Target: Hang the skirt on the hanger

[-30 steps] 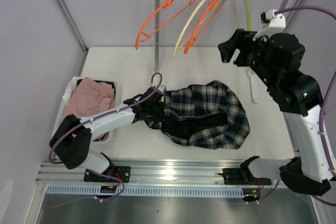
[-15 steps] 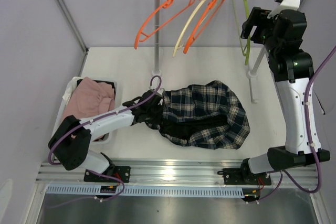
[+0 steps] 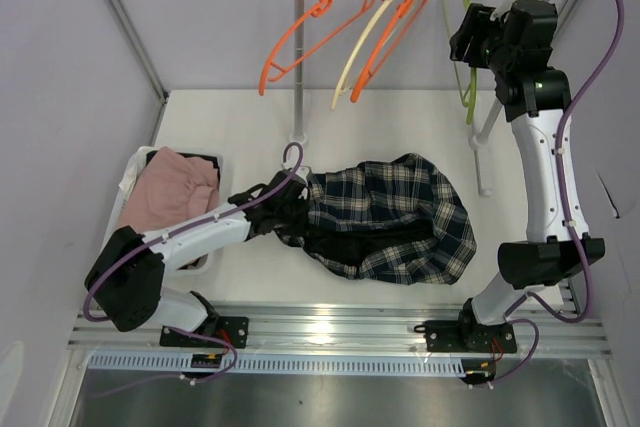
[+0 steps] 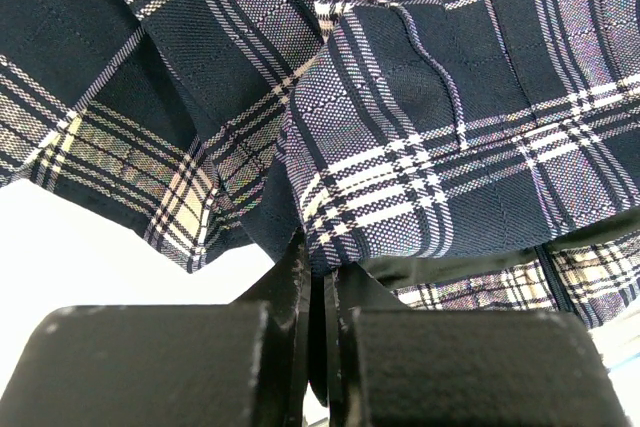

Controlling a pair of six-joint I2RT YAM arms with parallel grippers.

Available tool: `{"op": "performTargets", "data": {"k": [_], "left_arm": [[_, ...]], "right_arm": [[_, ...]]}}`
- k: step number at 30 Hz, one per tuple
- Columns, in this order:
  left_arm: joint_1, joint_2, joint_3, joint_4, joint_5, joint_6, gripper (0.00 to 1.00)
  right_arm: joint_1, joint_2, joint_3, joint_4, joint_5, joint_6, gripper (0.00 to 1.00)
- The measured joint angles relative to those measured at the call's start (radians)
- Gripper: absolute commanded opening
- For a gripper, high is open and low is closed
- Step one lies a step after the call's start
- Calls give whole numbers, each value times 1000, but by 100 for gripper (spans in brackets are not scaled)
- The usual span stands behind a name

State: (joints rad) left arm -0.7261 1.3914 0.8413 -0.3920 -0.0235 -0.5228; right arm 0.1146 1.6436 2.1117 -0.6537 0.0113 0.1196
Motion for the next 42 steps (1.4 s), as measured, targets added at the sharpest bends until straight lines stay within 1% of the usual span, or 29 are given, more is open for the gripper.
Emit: {"op": "performTargets", "data": {"k": [2, 3, 4, 5, 7, 8, 10, 13, 14, 17, 42], "left_arm": [[0, -3, 0, -3, 0, 0, 0], [0, -6, 0, -6, 0, 1, 0], [0, -8, 0, -10, 0, 1, 0], [0, -10, 0, -13, 0, 1, 0], [0, -17, 0, -18, 0, 2, 0], [0, -20, 0, -19, 0, 2, 0], [0, -29, 0, -24, 0, 4, 0], [0, -43, 0, -33, 0, 8, 0], [0, -47, 0, -37, 0, 8, 0], [0, -55, 0, -43, -2, 9, 0], [0, -75, 0, -69, -3, 36, 0]], "right_arm": [[0, 8, 0, 0, 7, 2, 55], [0, 8, 0, 0, 10, 2, 49], [0, 8, 0, 0, 12, 0, 46], [0, 8, 0, 1, 16, 1, 39], [0, 8, 0, 2, 22, 0, 33], [0, 8, 0, 2, 23, 1, 28], [0, 8, 0, 2, 26, 2, 25], [0, 8, 0, 2, 26, 2, 17], [0, 8, 0, 2, 26, 2, 10], [0, 8, 0, 2, 27, 3, 0], [-1, -17, 11, 16, 26, 4, 0]]}}
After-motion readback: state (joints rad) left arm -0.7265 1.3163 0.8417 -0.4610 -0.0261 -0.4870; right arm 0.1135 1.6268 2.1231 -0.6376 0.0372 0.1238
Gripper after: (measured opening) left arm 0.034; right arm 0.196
